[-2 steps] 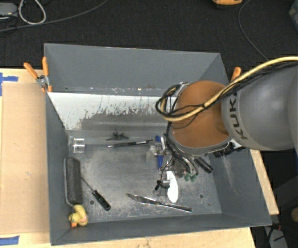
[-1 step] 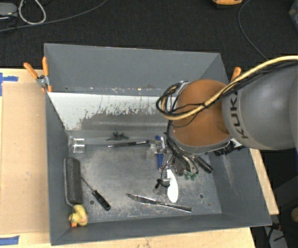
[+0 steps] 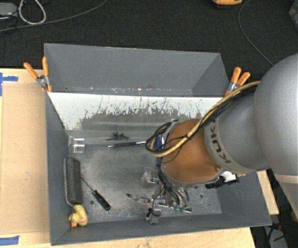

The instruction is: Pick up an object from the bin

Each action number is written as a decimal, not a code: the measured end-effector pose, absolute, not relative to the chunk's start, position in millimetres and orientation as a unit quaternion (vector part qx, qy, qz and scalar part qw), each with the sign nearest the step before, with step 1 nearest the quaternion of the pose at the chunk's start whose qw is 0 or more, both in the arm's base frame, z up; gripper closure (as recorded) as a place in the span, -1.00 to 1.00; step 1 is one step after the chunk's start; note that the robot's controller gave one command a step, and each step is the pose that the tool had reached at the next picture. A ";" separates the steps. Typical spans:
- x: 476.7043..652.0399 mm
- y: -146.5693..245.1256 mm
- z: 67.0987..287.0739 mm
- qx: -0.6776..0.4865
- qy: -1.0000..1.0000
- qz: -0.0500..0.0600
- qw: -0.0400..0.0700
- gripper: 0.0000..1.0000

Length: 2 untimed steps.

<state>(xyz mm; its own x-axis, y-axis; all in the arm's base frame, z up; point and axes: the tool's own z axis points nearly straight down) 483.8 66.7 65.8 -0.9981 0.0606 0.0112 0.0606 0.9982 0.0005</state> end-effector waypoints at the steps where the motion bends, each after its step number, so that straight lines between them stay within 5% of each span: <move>1: 482.4 64.1 127.1 0.010 -1.000 -0.001 -0.007 -1.00; 2: 495.0 59.8 100.7 0.003 -1.000 0.000 0.005 -1.00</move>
Offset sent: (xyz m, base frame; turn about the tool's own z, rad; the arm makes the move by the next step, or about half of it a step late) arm 0.0116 -0.0073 0.0369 -0.0695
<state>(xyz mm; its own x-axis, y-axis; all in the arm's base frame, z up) 495.0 59.8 100.7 -0.9999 -0.0067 0.0096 -0.0067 1.0000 0.0004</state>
